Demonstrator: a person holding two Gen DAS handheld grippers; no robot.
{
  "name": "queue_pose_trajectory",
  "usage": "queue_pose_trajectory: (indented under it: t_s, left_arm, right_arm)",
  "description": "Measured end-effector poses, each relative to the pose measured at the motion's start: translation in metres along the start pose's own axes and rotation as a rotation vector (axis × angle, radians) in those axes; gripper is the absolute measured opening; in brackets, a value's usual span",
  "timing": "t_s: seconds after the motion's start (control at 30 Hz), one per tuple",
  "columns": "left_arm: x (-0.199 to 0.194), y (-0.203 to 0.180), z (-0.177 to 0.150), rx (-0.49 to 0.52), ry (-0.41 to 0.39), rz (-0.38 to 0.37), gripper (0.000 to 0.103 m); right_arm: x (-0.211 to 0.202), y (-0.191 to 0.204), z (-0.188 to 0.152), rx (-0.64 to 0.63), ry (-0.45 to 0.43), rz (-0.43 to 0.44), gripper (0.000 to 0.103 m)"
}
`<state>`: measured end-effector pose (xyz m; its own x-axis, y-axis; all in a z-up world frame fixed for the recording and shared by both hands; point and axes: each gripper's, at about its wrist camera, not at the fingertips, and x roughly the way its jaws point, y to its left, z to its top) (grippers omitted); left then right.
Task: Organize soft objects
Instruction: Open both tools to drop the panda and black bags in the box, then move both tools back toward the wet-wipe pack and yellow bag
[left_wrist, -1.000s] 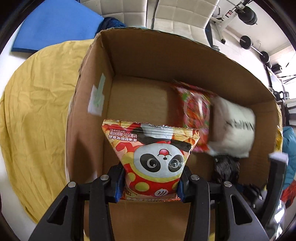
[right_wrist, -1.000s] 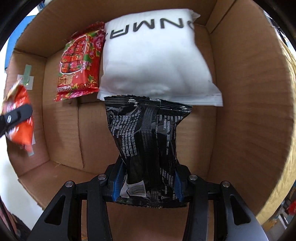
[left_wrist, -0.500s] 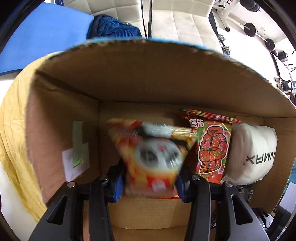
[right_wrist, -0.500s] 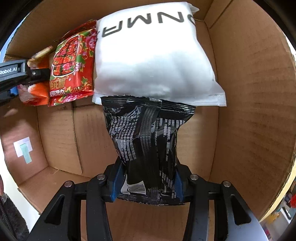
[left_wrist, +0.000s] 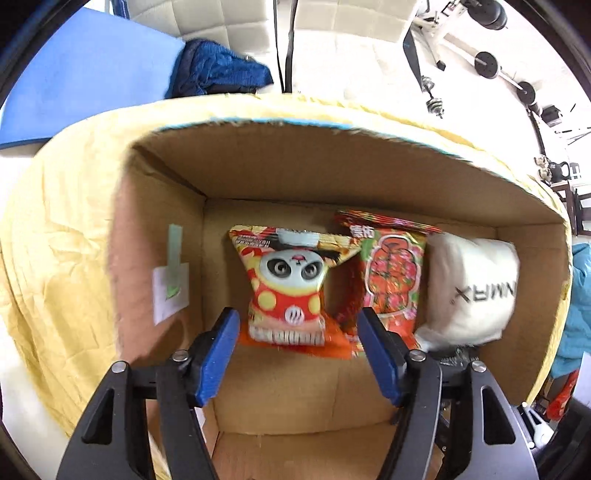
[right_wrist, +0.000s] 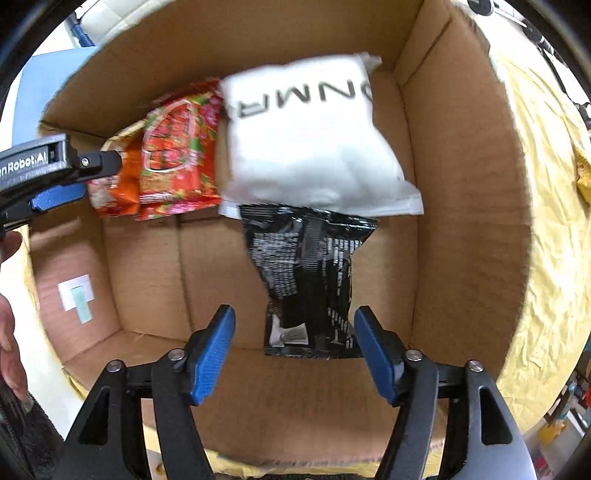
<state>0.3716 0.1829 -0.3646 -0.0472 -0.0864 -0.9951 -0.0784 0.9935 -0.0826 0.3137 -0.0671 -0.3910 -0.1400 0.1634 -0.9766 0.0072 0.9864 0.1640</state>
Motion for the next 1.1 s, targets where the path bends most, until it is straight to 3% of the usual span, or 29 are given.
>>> queue_pose_trajectory:
  t_s: [0.13,0.23,0.37,0.5,0.8,1.1]
  left_arm:
    - [-0.021,0.002,-0.016,0.013,-0.043,-0.004,0.065]
    - [-0.037,0.006,-0.032,0.005,-0.080,-0.015,0.085]
    - [-0.056,0.006,-0.055,0.012,-0.133,-0.014,0.096]
    - [-0.071,0.006,-0.076,0.019,-0.169,-0.025,0.096]
    - [-0.117,-0.004,-0.122,0.030,-0.311,-0.002,0.096]
    - [-0.153,-0.015,-0.166,0.006,-0.356,-0.032,0.096]
  right_arm:
    - [-0.020,0.006,-0.004,-0.022,-0.039,-0.006,0.083]
    - [-0.033,0.009,-0.010,-0.033,-0.069,-0.014,0.094]
    - [-0.046,0.012,-0.016,-0.049,-0.103,-0.040,0.094]
    - [-0.061,0.014,-0.028,-0.059,-0.135,-0.042,0.099]
    - [-0.110,0.016,-0.077,-0.101,-0.262,-0.028,0.099]
    - [-0.159,0.009,-0.118,-0.120,-0.320,-0.003,0.099]
